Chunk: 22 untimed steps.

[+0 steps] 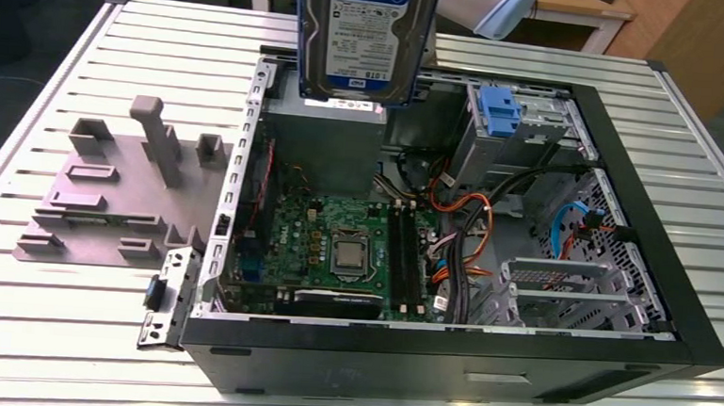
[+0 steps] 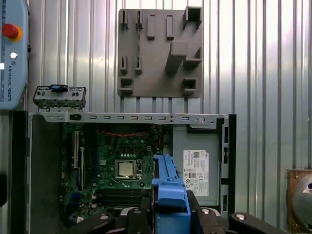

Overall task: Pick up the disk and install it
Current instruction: 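Pick up the disk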

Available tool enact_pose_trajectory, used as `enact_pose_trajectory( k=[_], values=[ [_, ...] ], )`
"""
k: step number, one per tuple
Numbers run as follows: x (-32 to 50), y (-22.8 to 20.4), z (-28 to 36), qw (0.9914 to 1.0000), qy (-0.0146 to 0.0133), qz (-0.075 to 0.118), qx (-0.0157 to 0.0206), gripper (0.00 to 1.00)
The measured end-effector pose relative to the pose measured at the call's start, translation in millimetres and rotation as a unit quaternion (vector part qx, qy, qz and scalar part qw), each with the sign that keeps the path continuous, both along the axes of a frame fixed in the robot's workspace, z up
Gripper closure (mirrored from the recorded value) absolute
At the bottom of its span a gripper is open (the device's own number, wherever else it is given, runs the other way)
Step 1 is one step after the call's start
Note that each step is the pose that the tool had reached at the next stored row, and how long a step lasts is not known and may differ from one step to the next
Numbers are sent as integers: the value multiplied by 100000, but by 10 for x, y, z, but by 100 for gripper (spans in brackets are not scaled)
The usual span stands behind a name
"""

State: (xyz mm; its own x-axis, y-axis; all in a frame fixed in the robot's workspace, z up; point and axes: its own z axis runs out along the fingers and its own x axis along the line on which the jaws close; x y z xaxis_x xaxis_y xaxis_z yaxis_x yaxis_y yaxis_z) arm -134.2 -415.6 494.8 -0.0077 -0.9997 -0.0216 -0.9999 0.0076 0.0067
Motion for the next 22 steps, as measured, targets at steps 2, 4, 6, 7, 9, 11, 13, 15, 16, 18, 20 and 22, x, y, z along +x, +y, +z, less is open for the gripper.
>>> enact_pose_trajectory(
  k=[2,4,6,7,9,11,13,15,16,18,20,22],
  values=[
    [0,-21,0,100000,-1,-2,-16,64],
    [0,-43,-1,100000,-3,-1,-30,64],
    [0,-64,-1,100000,-3,-6,-48,64],
    [0,-74,-1,100000,-1,-2,-55,64],
    [-1,-81,-2,100000,-3,-7,-61,64],
    [0,-81,-1,100000,0,-7,-66,64],
    [0,-82,-1,100000,0,-5,-66,64],
    [0,-82,-1,100000,-4,-4,-64,64],
    [0,-82,-1,100000,-2,-5,-65,64],
    [0,-82,-1,100000,-1,-4,-65,64],
    [0,-82,-1,100000,-2,-3,-67,64],
    [1,-83,-1,100000,-1,-5,-69,64]
  ],
)
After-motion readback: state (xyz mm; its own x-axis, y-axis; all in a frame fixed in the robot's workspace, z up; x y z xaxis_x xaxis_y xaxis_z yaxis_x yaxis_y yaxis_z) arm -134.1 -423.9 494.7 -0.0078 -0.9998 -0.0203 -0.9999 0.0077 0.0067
